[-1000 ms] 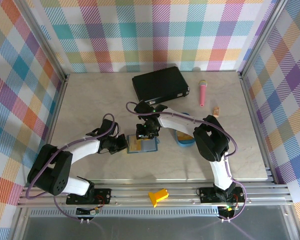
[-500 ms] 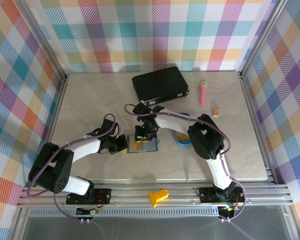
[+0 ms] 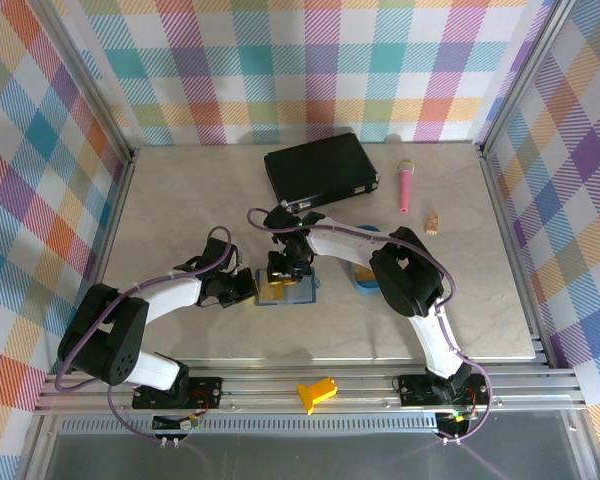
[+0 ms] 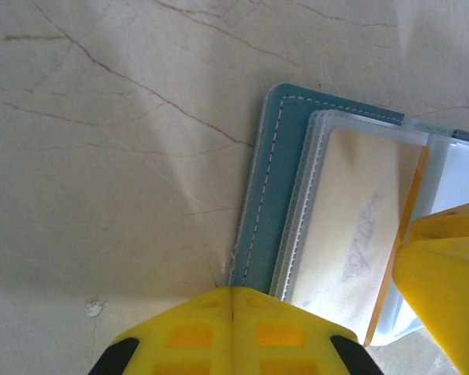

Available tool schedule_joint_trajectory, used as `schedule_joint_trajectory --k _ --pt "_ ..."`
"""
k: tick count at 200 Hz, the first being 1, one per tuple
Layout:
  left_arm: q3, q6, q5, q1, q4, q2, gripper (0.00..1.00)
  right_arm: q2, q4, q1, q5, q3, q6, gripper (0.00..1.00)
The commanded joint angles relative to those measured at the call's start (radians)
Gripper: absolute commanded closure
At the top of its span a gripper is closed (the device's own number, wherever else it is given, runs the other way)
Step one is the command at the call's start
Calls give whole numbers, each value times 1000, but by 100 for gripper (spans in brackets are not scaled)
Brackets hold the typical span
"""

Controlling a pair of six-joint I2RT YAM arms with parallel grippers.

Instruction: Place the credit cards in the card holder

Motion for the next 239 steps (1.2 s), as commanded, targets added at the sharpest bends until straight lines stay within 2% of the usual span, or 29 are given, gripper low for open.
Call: schedule_joint_trajectory --k 1,200,222,239 --pt "-1 15 11 7 7 11 100 14 -15 -4 -1 24 19 69" --pt "-10 13 30 7 34 17 100 1 73 10 -93 12 54 76" --pt "-12 12 28 7 34 17 100 -9 65 11 -76 12 54 76" --pt "-12 11 17 7 24 10 100 -23 26 11 -26 12 51 71"
